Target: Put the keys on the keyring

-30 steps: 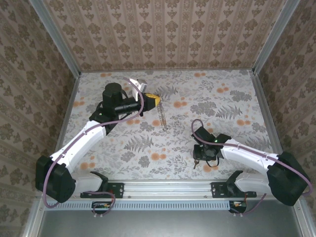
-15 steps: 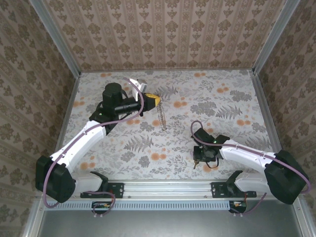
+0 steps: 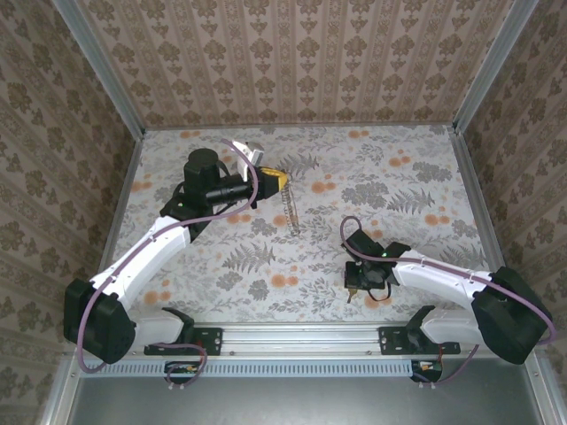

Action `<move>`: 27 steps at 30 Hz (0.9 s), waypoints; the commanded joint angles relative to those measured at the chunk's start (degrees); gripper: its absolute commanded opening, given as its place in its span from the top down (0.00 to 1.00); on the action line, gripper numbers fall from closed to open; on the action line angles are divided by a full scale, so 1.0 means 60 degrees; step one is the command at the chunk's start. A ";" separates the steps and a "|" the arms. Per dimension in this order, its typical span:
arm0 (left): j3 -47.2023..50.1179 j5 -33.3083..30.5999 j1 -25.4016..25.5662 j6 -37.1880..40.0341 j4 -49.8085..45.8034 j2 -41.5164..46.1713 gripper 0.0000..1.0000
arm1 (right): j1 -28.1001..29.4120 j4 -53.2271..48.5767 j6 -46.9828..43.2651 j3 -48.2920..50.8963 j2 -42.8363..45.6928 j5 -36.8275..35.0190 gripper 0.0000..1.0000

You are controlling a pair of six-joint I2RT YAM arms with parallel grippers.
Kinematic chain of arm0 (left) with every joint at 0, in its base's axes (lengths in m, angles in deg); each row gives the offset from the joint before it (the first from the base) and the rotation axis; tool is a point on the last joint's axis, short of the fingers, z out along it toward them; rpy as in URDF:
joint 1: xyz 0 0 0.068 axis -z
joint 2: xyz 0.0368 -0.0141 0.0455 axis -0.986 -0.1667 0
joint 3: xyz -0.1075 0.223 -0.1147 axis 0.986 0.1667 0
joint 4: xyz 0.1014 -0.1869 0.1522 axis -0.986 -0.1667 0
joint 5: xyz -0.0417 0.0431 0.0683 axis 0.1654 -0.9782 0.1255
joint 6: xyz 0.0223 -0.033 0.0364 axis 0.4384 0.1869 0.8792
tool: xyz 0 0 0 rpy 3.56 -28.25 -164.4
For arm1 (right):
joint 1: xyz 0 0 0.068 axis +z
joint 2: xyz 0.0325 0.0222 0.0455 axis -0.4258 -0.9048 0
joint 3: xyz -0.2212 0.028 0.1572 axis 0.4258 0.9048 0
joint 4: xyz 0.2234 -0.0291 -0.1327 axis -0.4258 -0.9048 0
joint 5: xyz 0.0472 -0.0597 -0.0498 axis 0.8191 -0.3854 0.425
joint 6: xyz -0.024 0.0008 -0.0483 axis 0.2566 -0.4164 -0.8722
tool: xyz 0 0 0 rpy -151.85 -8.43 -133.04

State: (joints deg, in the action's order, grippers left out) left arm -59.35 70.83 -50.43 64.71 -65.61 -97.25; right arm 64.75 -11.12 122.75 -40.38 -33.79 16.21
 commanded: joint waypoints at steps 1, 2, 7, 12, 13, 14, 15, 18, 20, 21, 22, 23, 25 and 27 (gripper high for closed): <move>-0.0128 0.0094 0.0014 0.0167 0.0485 0.0201 1.00 | 0.0044 -0.0250 -0.0122 -0.0093 0.0072 0.0042 1.00; -0.0128 0.0099 0.0014 0.0176 0.0466 0.0213 1.00 | 0.0044 -0.0349 -0.0183 -0.0184 0.0195 -0.0021 1.00; -0.0161 0.0115 0.0014 0.0305 0.0342 0.0213 1.00 | -0.0209 -0.0480 -0.0758 -0.0890 0.0960 0.0069 1.00; -0.0271 0.0244 0.0028 0.0488 0.0155 0.0213 1.00 | -0.0885 0.0220 -0.1514 -0.1731 0.1733 0.0812 1.00; -0.0299 0.0238 0.0028 0.0552 0.0085 0.0207 1.00 | -0.1022 0.0418 -0.1633 -0.1865 0.1827 0.0960 1.00; -0.0343 0.0264 0.0043 0.0619 0.0033 0.0221 1.00 | -0.1177 0.0638 -0.1760 -0.2025 0.1904 0.1170 1.00; -0.0388 0.0293 0.0057 0.0684 -0.0023 0.0214 1.00 | -0.1365 0.0938 -0.1915 -0.2131 0.1971 0.1434 1.00; -0.0467 0.0376 0.0087 0.0874 -0.0093 0.0213 1.00 | -0.1812 0.1934 -0.2276 -0.2425 0.2064 0.2208 1.00; -0.0508 0.0454 0.0113 0.0963 -0.0093 0.0201 1.00 | -0.2051 0.2600 -0.2473 -0.2613 0.2057 0.2752 1.00; -0.0532 0.0500 0.0127 0.1010 -0.0101 0.0199 1.00 | -0.2156 0.2984 -0.2581 -0.2705 0.2035 0.3085 1.00; -0.0561 0.0544 0.0142 0.1052 -0.0100 0.0185 1.00 | -0.2228 0.3275 -0.2676 -0.2795 0.2016 0.3297 1.00; -0.0577 0.0558 0.0158 0.1085 -0.0088 0.0173 1.00 | -0.2302 0.3572 -0.2768 -0.2904 0.1963 0.3552 1.00; -0.0633 0.0665 0.0175 0.1124 -0.0072 0.0130 1.00 | -0.2422 0.4122 -0.2957 -0.3160 0.1842 0.4189 1.00; -0.0691 0.0793 0.0204 0.1159 -0.0018 0.0089 1.00 | -0.2531 0.4589 -0.3113 -0.3399 0.1730 0.4663 1.00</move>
State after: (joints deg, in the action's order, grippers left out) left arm -60.68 72.90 -49.62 69.62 -67.41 -97.25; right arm 50.32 8.47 107.30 -57.77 -22.91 36.56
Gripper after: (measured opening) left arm 0.048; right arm 0.065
